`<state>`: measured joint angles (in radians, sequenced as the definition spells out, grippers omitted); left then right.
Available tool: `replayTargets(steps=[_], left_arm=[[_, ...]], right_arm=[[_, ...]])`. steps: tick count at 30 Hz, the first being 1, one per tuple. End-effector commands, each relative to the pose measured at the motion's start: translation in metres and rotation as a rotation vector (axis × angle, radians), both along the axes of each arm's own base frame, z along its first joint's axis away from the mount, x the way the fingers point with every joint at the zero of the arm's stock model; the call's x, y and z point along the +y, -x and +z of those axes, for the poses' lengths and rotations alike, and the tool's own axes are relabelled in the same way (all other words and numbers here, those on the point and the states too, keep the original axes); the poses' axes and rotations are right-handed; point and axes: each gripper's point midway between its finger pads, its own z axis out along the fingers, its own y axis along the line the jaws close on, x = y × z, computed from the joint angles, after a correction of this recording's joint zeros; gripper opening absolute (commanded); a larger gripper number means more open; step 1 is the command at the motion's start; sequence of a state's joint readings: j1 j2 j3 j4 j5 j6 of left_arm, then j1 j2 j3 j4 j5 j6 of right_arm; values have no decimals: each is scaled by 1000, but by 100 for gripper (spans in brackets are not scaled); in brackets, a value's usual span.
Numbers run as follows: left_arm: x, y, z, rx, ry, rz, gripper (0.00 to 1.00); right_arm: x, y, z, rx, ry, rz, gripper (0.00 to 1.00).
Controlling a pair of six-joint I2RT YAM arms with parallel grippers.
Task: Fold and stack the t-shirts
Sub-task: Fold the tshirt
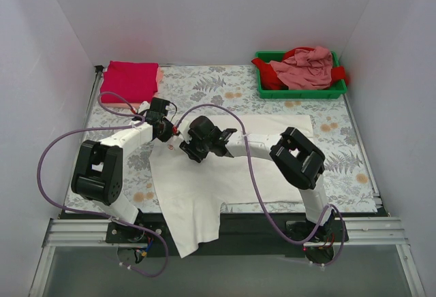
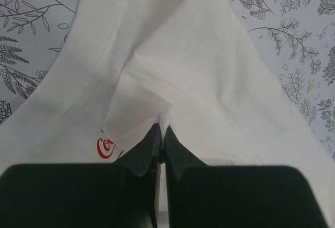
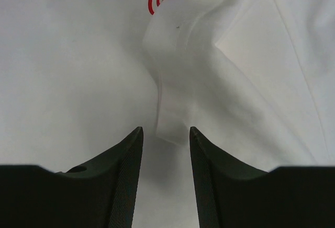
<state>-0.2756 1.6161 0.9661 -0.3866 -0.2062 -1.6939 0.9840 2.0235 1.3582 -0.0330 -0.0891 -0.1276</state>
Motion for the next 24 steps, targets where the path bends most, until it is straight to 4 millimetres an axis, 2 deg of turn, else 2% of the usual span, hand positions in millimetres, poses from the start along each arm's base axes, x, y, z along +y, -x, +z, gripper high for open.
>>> replayTargets(steps=[1,7,10,11,14,15,17,24], left_arm=[[-2,-11,9,-30,8,-9,0],[0,-10,9,-32,4,-6,0],[0,-9,9,-32,4,-7,0],[0,-9,11,-35,5,-7,0],[0,-9,12,-39,7,-9,0],[0,-9,13,-38,7,-11,0],[0,-9,15,-45,10,-12,0],[-1,-5,31,-76,31,-13,0]], right_arm=[[13,-12,5,-59,-13,6,47],[7,-16,-9,-56,23,-32,47],[2,-21,-9,-76,38,-67,36],[2,-22,-7,-77,35,-72,30],[3,-21,1,-76,17,-76,16],[5,-21,7,-81,6,-76,14],[6,-21,12,-82,-6,-73,2],[9,-14,46,-91,-76,-33,1]])
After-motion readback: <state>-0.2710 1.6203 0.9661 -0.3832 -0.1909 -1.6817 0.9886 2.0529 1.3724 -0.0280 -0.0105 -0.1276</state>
